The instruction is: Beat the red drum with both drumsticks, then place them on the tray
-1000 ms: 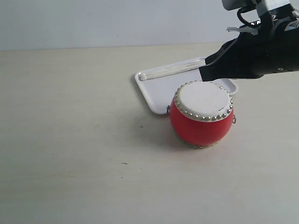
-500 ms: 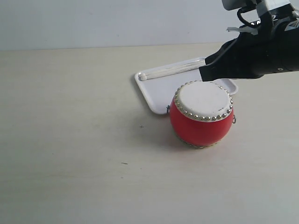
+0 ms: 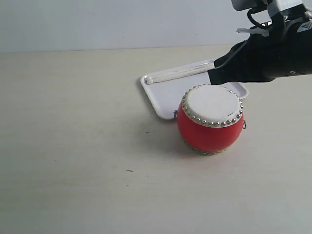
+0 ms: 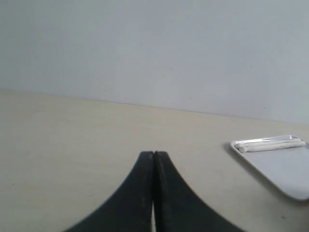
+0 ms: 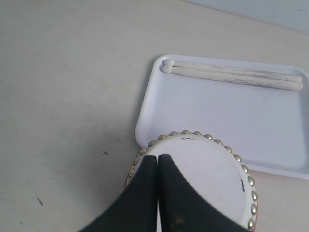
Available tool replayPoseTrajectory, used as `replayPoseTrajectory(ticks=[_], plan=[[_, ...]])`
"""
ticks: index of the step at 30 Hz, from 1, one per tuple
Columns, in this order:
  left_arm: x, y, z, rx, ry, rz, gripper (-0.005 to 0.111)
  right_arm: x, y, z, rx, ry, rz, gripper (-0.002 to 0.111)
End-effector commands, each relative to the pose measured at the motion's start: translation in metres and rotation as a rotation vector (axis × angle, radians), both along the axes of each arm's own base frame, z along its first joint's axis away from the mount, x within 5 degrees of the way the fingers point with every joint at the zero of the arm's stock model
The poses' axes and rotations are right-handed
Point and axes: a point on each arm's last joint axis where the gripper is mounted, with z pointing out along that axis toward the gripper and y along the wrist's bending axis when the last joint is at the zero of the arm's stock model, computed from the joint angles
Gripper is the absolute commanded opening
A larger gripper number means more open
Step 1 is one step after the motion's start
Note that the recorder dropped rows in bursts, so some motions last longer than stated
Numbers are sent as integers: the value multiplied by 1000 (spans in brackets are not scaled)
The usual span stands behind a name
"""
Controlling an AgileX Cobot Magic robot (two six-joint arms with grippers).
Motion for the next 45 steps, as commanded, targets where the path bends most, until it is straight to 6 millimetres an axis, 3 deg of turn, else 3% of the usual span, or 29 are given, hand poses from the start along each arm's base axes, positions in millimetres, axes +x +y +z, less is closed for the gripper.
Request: replayPoseTrajectory(ticks=[1, 8, 15, 45], plan=[[0, 0, -1, 6, -4, 1, 0, -1, -1, 2, 2, -15, -4, 0], [0, 2, -3, 8, 18, 26, 0, -1, -1, 2, 2, -15, -4, 0], [-4, 1, -19, 30, 202, 17, 0, -1, -1, 2, -1, -17, -3, 0], [-4, 1, -20, 30, 207, 17, 0, -1, -1, 2, 1, -16, -4, 0]])
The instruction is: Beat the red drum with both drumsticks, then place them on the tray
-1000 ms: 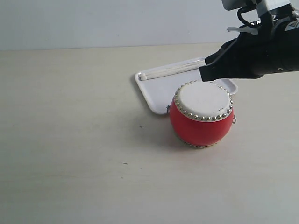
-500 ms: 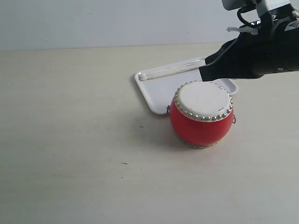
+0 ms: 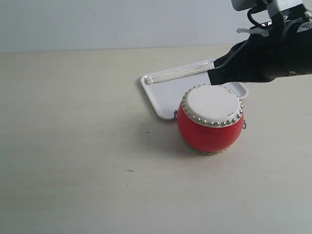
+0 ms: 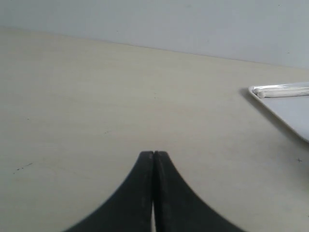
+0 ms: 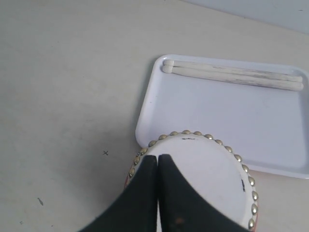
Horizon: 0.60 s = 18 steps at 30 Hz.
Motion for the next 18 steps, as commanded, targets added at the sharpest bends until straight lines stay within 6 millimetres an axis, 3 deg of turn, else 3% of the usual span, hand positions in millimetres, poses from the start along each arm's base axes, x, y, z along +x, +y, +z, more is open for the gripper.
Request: replayPoseTrajectory(ticks=[1, 13, 18], plan=[[0, 0, -1, 2, -1, 3, 0, -1, -1, 2, 1, -16, -4, 0], [0, 0, -1, 2, -1, 3, 0, -1, -1, 2, -3, -20, -2, 0], [0, 0, -1, 2, -1, 3, 0, 6, -3, 6, -4, -107, -33, 0]])
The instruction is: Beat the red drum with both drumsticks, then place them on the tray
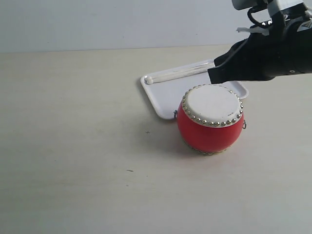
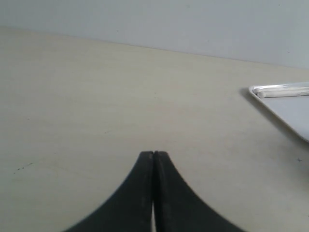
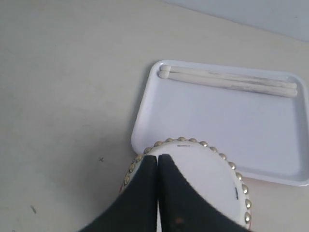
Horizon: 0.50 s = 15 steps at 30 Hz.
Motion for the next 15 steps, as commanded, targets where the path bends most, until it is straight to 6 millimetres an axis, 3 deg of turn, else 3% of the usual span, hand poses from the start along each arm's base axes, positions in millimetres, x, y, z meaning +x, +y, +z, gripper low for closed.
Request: replayPoseTrajectory(ticks=[1, 7, 12, 15], plan=[[0, 0, -1, 2, -3, 3, 0, 5, -3, 7, 0, -102, -36, 0], [0, 0, -1, 2, -3, 3, 0, -7, -10, 32, 48, -208, -55, 0], [0, 0, -1, 2, -3, 3, 0, -42, -32, 51, 112, -297, -96, 0], [0, 0, -1, 2, -3, 3, 0, -66, -53, 50, 160, -326, -171, 0]])
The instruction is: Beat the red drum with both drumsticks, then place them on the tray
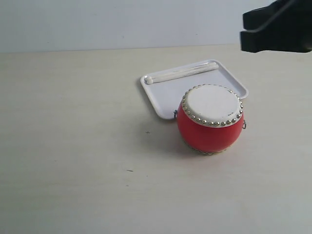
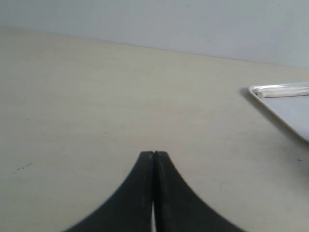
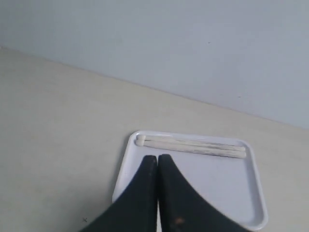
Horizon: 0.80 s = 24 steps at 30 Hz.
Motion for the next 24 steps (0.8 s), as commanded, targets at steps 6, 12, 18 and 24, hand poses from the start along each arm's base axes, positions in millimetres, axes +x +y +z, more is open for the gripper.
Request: replayPoseTrajectory(ticks=[6, 12, 18, 24], plan=[[0, 0, -1, 2, -3, 3, 0, -78, -59, -17, 121, -150, -207, 0], [0, 0, -1, 2, -3, 3, 0, -104, -71, -37, 132, -229, -251, 0], [0, 0, -1, 2, -3, 3, 0, -120, -84, -53, 119, -305, -360, 0], [0, 0, -1, 2, -3, 3, 0, -132, -94, -70, 96, -368, -479, 0]])
